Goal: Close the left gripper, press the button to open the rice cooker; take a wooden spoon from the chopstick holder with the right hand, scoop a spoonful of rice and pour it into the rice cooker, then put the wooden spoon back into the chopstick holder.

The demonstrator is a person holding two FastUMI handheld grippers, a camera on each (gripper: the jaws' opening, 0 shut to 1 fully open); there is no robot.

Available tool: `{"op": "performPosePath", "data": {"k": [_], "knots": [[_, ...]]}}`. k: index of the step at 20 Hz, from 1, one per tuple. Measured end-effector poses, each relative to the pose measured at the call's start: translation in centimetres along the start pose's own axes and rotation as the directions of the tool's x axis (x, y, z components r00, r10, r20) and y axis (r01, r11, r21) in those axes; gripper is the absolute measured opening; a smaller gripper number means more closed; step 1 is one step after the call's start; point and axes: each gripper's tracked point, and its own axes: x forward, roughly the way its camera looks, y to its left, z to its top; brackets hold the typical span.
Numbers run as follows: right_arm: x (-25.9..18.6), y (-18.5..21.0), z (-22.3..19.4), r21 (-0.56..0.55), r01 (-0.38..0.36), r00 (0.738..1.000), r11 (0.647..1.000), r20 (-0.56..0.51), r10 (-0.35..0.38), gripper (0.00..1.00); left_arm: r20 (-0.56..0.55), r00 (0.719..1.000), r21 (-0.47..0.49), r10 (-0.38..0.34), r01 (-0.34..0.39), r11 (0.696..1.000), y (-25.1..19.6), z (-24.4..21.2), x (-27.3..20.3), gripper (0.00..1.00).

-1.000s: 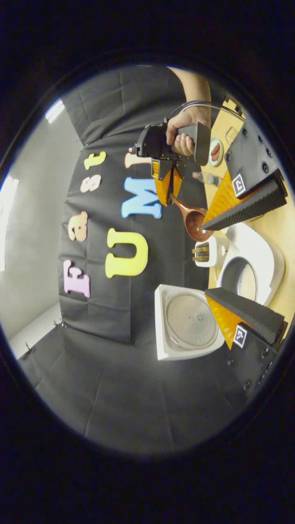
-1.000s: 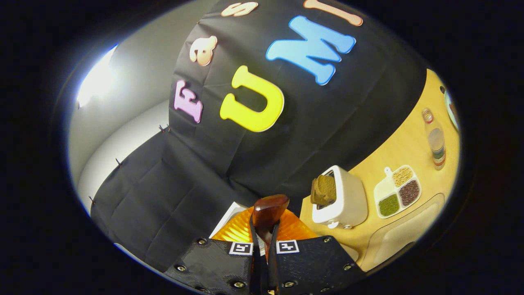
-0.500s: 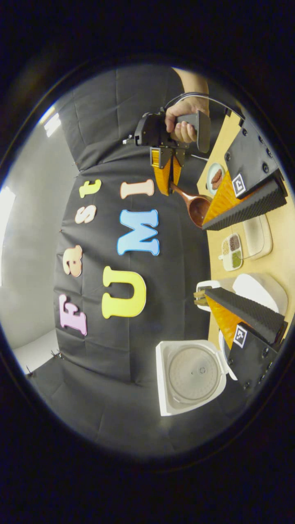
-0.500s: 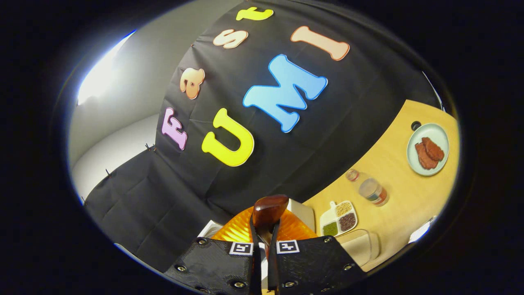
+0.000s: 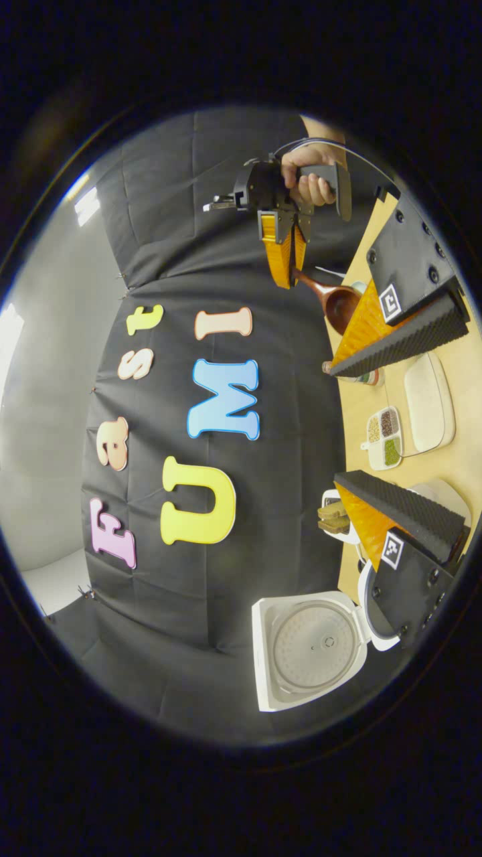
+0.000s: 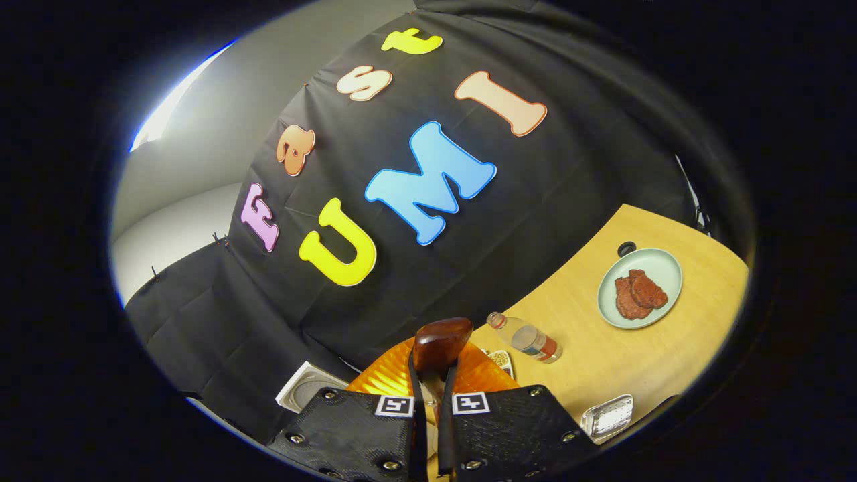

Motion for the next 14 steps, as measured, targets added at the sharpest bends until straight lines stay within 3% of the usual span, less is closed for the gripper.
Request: {"op": "performPosePath", "data": {"k": [6, 14], "knots": [[-3.6, -5.8, 0.9, -0.176, 0.191, 0.981, 0.966, 0.06, -0.183, 0.06, 0.016, 0.999, -0.006, 0.032, -0.032, 0.999, -0.5, 0.3, 1.4, 0.97], [-5.0, -11.2, -4.2, -0.287, 0.305, 0.948, 0.908, 0.006, -0.317, 0.06, 0.008, 0.998, 0.014, 0.06, -0.06, 0.998, -1.3, 0.5, 2.0, 0.98]]}}
